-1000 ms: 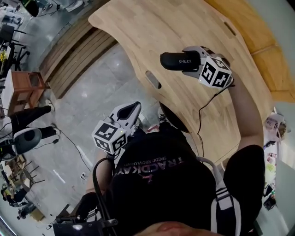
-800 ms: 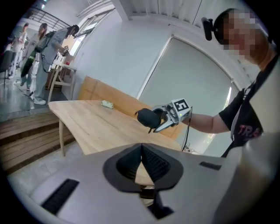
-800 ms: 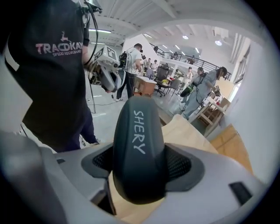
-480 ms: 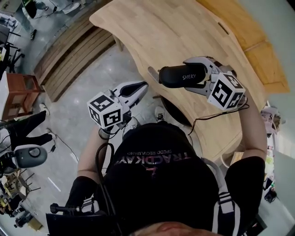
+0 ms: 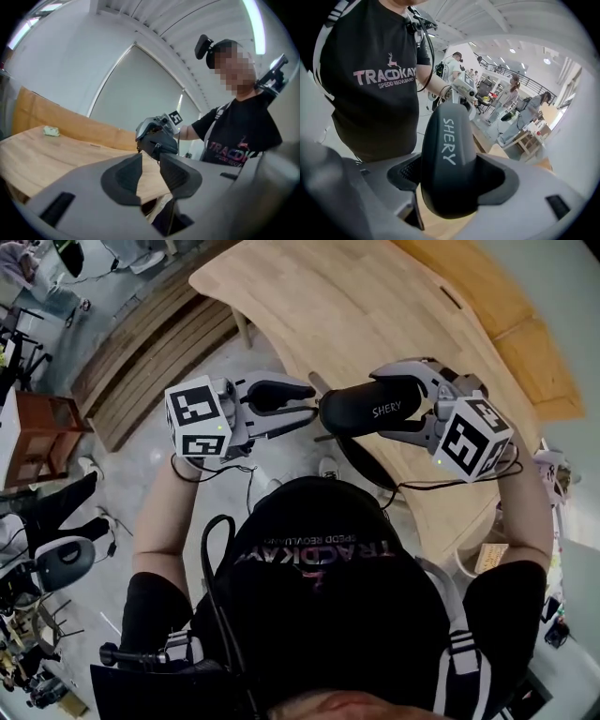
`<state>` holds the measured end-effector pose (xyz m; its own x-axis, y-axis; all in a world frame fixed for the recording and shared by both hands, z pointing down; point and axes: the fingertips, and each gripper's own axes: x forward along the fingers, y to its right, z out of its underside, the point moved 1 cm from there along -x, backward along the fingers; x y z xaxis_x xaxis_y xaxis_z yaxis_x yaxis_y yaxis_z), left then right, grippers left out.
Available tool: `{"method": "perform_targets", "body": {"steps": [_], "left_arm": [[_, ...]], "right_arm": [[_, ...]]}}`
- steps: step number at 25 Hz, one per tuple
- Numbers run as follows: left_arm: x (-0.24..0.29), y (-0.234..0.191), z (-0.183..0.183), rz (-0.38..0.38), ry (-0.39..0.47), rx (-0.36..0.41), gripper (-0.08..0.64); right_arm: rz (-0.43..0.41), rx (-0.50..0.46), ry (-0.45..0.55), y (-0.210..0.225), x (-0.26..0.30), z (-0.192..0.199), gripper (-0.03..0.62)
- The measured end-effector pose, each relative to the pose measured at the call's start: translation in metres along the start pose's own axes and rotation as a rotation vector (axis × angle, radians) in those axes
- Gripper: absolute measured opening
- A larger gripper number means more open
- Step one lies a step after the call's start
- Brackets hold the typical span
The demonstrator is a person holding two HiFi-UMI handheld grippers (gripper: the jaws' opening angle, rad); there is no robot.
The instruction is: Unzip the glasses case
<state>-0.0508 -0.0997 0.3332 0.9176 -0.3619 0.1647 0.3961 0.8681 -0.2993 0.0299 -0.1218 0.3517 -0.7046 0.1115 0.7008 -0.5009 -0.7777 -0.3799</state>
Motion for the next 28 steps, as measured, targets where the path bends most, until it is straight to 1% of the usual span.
{"method": "perform_targets", "body": {"steps": [5, 9, 12, 13, 14, 17, 19, 21, 24, 28], "left_arm": [[-0.008, 0.022, -0.011, 0.168, -0.012, 0.002, 0.123], [-0.011, 0.033, -0.009, 0.262, -0.057, -0.012, 0.120], [-0.011, 0.041, -0.008, 0.317, -0.103, 0.001, 0.059], [-0.011, 0.043, -0.008, 0.323, -0.120, 0.012, 0.031], [-0.011, 0.044, -0.008, 0.323, -0.134, 0.022, 0.018], [-0.012, 0.043, -0.009, 0.303, -0.159, 0.049, 0.015], [-0.012, 0.040, -0.010, 0.265, -0.174, 0.075, 0.014], [-0.010, 0.033, -0.008, 0.189, -0.202, 0.124, 0.014], [-0.006, 0.024, -0.002, 0.058, -0.243, 0.222, 0.012], [-0.006, 0.009, -0.001, -0.119, -0.288, 0.388, 0.012]], "right_arm": [[-0.021, -0.036, -0.013, -0.013, -0.003, -0.022, 0.353], [-0.016, -0.057, -0.023, -0.018, -0.003, -0.030, 0.353], [-0.023, -0.057, -0.036, -0.020, -0.002, -0.031, 0.353], [-0.020, -0.055, -0.040, -0.020, -0.001, -0.030, 0.353], [-0.016, -0.051, -0.042, -0.020, -0.001, -0.030, 0.353], [-0.009, -0.036, -0.045, -0.019, 0.000, -0.029, 0.353], [-0.004, -0.022, -0.053, -0.017, 0.001, -0.027, 0.353], [0.001, -0.001, -0.070, -0.015, 0.003, -0.023, 0.353], [-0.002, 0.050, -0.093, -0.016, 0.006, -0.015, 0.353], [0.010, 0.102, -0.104, -0.008, 0.011, -0.007, 0.353]]}}
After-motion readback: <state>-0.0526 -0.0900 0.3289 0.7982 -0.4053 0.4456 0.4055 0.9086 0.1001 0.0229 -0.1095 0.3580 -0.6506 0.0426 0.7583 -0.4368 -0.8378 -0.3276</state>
